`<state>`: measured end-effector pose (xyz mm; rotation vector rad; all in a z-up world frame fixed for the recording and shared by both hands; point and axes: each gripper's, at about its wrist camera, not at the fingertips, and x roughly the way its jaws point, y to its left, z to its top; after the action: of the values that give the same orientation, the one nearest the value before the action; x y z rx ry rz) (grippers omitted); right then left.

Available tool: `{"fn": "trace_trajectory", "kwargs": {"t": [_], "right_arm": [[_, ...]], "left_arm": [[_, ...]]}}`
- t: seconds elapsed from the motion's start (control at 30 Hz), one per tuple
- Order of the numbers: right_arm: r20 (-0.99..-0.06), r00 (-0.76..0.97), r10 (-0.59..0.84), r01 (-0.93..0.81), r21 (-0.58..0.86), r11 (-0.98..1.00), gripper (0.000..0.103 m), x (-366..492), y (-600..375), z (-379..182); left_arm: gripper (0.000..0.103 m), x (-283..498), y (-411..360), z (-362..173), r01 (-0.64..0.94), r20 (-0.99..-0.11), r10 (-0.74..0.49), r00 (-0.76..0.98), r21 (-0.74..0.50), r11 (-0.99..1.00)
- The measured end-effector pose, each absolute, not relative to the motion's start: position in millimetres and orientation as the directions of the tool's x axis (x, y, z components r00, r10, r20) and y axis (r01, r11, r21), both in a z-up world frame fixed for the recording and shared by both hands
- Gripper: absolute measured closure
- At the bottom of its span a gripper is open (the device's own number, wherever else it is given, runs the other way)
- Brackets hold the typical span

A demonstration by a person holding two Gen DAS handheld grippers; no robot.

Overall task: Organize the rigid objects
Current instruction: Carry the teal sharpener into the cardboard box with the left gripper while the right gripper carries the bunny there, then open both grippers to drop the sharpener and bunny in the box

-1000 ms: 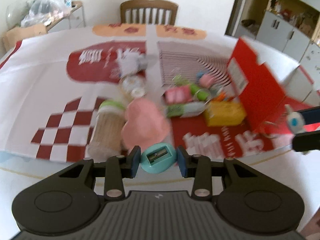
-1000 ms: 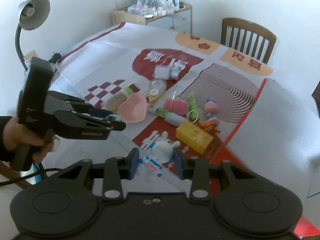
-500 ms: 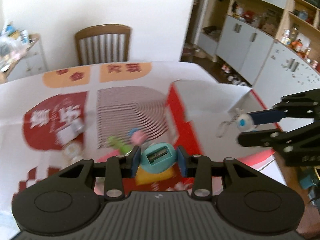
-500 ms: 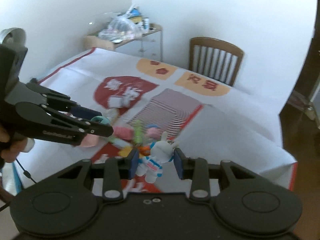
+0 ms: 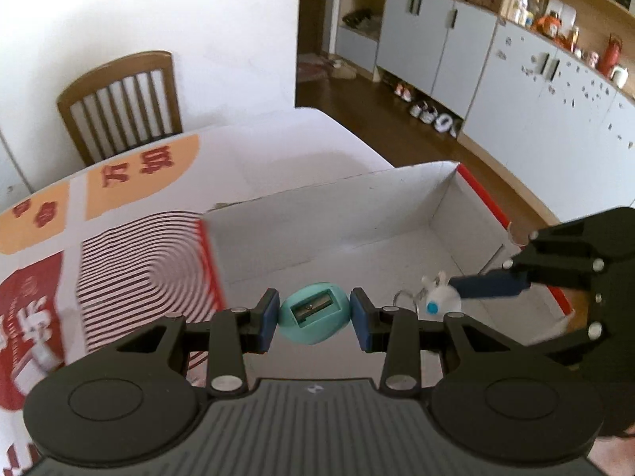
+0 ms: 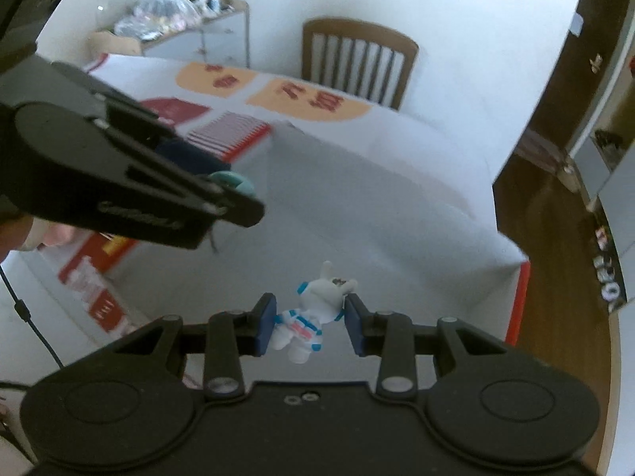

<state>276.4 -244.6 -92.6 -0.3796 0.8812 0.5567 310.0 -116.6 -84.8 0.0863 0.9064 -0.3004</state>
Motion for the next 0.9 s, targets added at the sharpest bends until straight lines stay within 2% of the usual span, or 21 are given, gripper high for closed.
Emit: {"fn": "trace_trajectory", "kwargs": {"t": [0.3,0.77,0.9], "right_arm": [[-0.853,0.459,0.247,-0.579,-0.077,0.811,0.067,298.9,-255.8,-125.7],[-0.903,0.379,0.204,-0.580,-0.060,0.812,0.067,315.3,-250.9,-156.1],[-0.908,0.369,0.199,-0.574,-0.054,0.817,0.067,316.9,-250.3,-159.5]], "left_arm": [[0.065,354.5,-152.8,-129.6,0.328,-0.838,-0.151,0.524,0.034,0.944],[0.064,392.6,-169.1,-189.1,0.328,-0.935,-0.116,0.335,0.000,0.945],[0.064,393.2,-171.2,-190.5,0.342,-0.937,-0.107,0.334,0.015,0.940]]}}
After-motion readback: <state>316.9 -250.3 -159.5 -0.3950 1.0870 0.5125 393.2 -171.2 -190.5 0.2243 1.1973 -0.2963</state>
